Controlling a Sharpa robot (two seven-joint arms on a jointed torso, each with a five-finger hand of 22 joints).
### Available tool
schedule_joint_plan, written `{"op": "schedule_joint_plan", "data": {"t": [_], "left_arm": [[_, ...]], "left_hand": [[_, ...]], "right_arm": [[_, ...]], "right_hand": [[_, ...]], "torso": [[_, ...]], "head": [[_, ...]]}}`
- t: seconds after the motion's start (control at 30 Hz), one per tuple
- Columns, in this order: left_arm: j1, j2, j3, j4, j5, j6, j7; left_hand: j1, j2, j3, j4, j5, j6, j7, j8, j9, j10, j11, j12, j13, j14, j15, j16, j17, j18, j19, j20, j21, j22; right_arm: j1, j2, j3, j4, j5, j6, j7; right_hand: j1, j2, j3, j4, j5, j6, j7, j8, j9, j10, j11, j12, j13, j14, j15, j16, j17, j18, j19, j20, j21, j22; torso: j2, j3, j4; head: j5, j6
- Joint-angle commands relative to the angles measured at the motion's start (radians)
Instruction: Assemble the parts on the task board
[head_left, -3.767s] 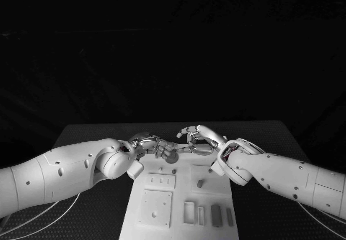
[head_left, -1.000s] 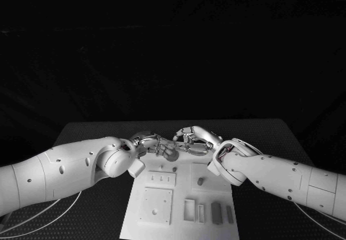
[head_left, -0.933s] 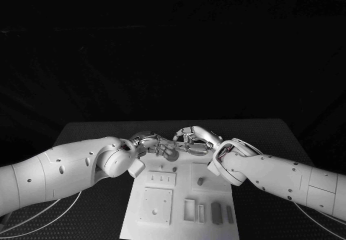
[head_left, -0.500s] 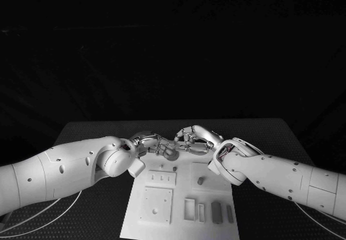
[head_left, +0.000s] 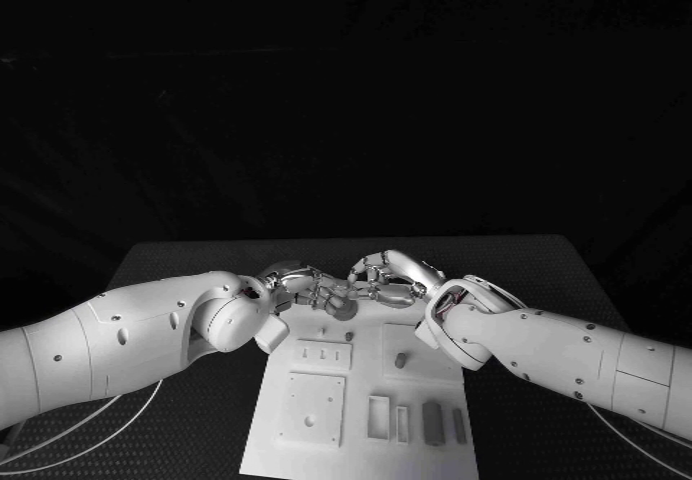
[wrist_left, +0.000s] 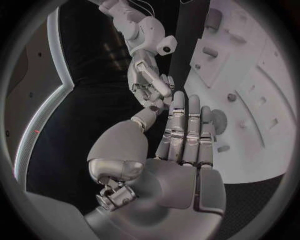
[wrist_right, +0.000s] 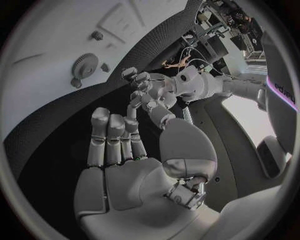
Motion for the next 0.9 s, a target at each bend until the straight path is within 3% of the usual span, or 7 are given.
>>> {"op": "schedule_joint_plan", "data": {"t": [0.03,0.33,0.5,0.6,0.9], "left_arm": [[0.0,0.005,0.001,0.006,0.01,0.033,0.004],[0.0,0.006,0.001,0.006,0.011,0.039,0.002],[0.0,0.006,0.001,0.001,0.031,0.011,0.0],[0.0,0.005,0.001,0.0,0.036,0.009,-0.001],[0.0,0.008,0.001,0.003,0.034,0.028,-0.011]], "left_hand": [[-0.001,0.012,0.008,0.0,0.004,0.022,-0.018,0.002,0.002,0.006,0.0,0.004,0.002,0.003,0.001,0.004,0.001,-0.015,-0.005,0.001,0.004,0.022],[-0.003,0.011,0.008,0.0,0.004,0.021,-0.018,0.001,0.003,0.005,0.0,0.003,0.002,0.002,0.002,0.004,0.0,-0.015,-0.006,0.002,0.004,0.022],[-0.01,0.006,0.009,0.001,0.012,0.016,-0.015,-0.004,0.004,0.003,0.002,0.001,0.002,-0.001,0.003,0.004,-0.001,-0.015,-0.008,0.003,0.005,0.022],[-0.047,0.002,0.0,0.005,0.012,0.01,-0.011,-0.012,0.006,-0.001,0.006,-0.002,0.002,-0.003,0.006,0.002,-0.003,-0.015,-0.009,0.005,0.006,0.021],[-0.157,-0.084,-0.021,0.036,-0.021,0.001,-0.003,-0.033,0.007,-0.011,0.012,-0.009,0.003,-0.009,0.011,-0.002,-0.01,-0.015,-0.011,0.001,0.006,0.02]], "right_arm": [[-0.001,0.006,0.0,0.003,-0.012,-0.007,0.005],[-0.001,0.01,0.0,0.003,-0.031,-0.017,0.004],[-0.001,0.008,0.0,0.001,-0.041,-0.013,0.003],[-0.001,0.008,0.0,0.002,-0.042,-0.007,0.003],[-0.001,0.013,0.0,0.002,-0.044,0.007,0.003]], "right_hand": [[0.004,0.01,-0.005,0.0,0.002,0.146,0.029,0.012,0.102,-0.006,-0.001,0.006,0.001,-0.008,0.0,0.004,0.002,0.014,-0.007,0.0,0.004,0.02],[0.01,0.009,-0.001,0.001,0.002,0.144,0.029,0.011,0.106,-0.008,-0.001,0.005,0.002,-0.008,0.0,0.002,0.002,0.014,-0.008,0.0,0.005,0.019],[0.014,0.008,0.001,0.001,0.002,0.144,0.029,0.011,0.108,-0.008,-0.001,0.004,0.002,-0.008,0.0,0.001,0.003,0.014,-0.009,0.0,0.005,0.018],[0.015,0.007,0.002,0.001,0.002,0.144,0.029,0.01,0.109,-0.008,-0.001,0.004,0.002,-0.008,0.0,0.001,0.003,0.014,-0.009,0.0,0.006,0.018],[0.016,0.006,0.004,0.001,0.002,0.143,0.029,0.01,0.11,-0.008,-0.001,0.004,0.003,-0.007,0.0,0.0,0.003,0.014,-0.009,0.0,0.006,0.017]], "torso": [[0.0,-0.0002,0.0003],[0.0,-0.0006,-0.0001],[-0.001,-0.0005,0.0],[-0.001,-0.0002,0.0001],[-0.001,-0.0004,-0.0004]], "head": [[0.001,-0.001],[0.002,-0.001],[0.002,-0.001],[0.003,-0.002],[0.003,-0.002]]}}
